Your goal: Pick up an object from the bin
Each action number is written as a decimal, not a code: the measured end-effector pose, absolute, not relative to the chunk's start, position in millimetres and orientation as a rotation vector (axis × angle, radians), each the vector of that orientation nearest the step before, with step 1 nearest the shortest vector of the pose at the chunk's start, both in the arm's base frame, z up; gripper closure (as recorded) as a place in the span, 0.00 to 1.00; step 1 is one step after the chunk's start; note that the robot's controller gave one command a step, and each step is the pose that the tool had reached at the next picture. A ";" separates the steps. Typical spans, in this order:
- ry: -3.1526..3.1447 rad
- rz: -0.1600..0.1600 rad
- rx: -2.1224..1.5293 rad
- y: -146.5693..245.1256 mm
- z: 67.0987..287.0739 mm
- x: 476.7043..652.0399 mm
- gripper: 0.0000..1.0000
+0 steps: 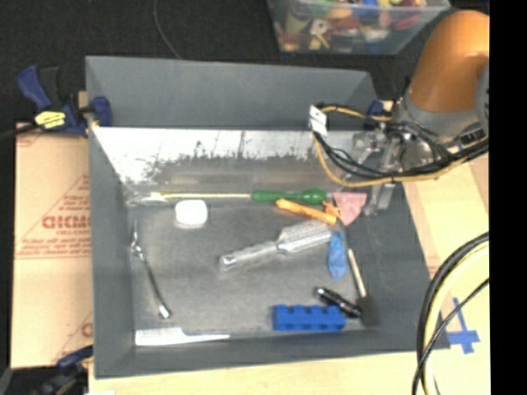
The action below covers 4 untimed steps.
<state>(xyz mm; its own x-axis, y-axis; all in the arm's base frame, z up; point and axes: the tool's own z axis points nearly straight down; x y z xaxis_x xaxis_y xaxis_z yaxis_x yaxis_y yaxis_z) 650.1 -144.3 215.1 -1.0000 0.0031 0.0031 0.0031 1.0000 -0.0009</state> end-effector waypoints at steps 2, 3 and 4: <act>-3.157 0.005 -0.064 -116.9 314.1 654.1 0.00; -3.100 0.004 0.529 -119.3 317.5 647.2 0.00; -3.080 0.009 0.688 -91.1 374.0 625.3 0.00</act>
Offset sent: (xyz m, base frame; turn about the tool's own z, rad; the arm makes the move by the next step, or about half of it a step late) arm 0.0015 0.0272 0.0912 0.0407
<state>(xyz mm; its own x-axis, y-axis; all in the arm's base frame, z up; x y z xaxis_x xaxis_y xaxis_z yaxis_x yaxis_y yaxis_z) 625.3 -91.1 374.0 -0.9048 -0.4257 -0.0127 -0.4256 0.9049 -0.0088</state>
